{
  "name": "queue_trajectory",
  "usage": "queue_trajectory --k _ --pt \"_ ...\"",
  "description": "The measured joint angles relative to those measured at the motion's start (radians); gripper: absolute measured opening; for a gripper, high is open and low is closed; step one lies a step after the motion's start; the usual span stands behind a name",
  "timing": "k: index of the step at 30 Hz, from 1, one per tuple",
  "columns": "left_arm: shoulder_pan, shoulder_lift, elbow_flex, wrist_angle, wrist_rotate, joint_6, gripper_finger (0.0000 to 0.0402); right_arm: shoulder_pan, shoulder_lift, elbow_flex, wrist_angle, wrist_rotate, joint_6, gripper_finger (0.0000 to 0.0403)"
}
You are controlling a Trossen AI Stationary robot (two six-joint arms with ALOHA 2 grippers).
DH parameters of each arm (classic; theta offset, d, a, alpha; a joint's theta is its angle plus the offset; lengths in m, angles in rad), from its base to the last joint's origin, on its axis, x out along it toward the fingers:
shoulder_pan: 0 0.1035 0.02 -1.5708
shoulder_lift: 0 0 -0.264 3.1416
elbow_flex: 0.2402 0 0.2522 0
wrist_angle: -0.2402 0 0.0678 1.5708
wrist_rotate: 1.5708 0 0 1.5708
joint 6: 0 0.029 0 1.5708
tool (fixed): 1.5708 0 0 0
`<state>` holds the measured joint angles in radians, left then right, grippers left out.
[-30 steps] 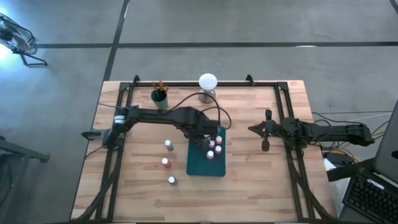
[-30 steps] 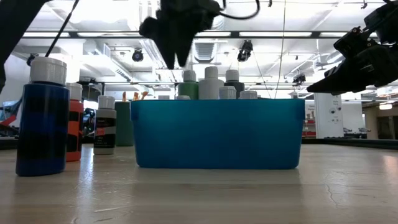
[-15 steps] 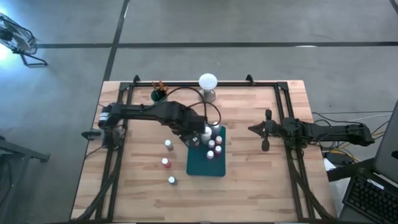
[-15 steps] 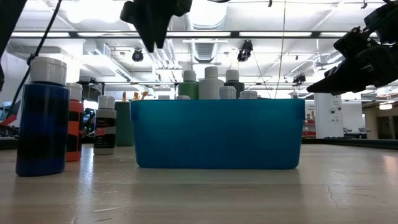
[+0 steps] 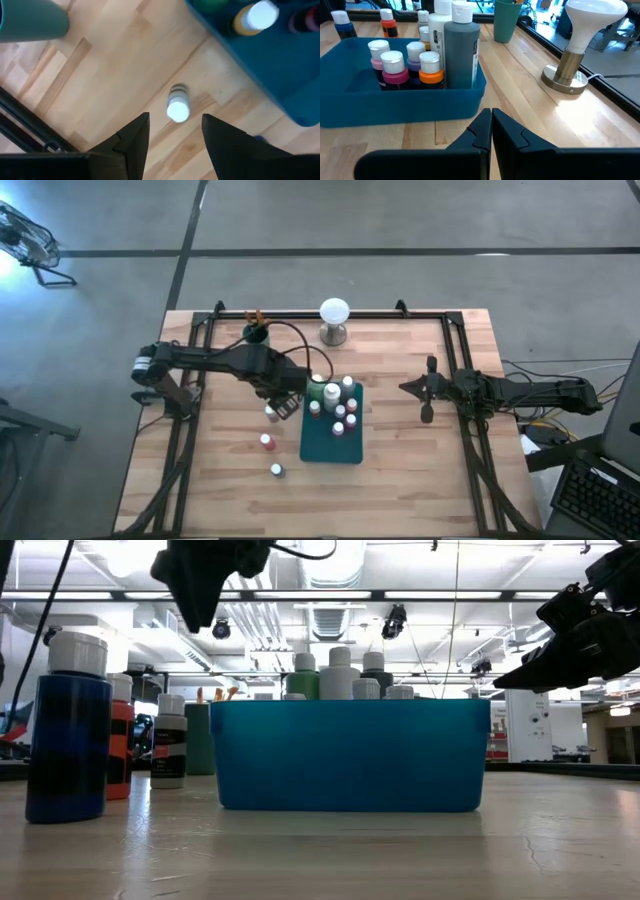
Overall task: Pick & Place Paint Supplies
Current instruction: Put the gray paint bottle into the blue bin
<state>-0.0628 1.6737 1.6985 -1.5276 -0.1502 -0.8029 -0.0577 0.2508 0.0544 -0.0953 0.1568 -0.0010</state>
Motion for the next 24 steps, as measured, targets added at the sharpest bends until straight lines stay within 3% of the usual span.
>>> queue_trajectory --k 8,24 --pt "0.001 -0.069 -0.112 0.077 -0.016 -0.015 0.0186 0.000 0.000 0.000 0.000 0.000 0.004 0.0008" --pt "0.002 -0.074 -0.116 0.071 -0.056 0.035 0.0182 0.000 0.000 0.000 0.000 0.000 0.006 0.0008"
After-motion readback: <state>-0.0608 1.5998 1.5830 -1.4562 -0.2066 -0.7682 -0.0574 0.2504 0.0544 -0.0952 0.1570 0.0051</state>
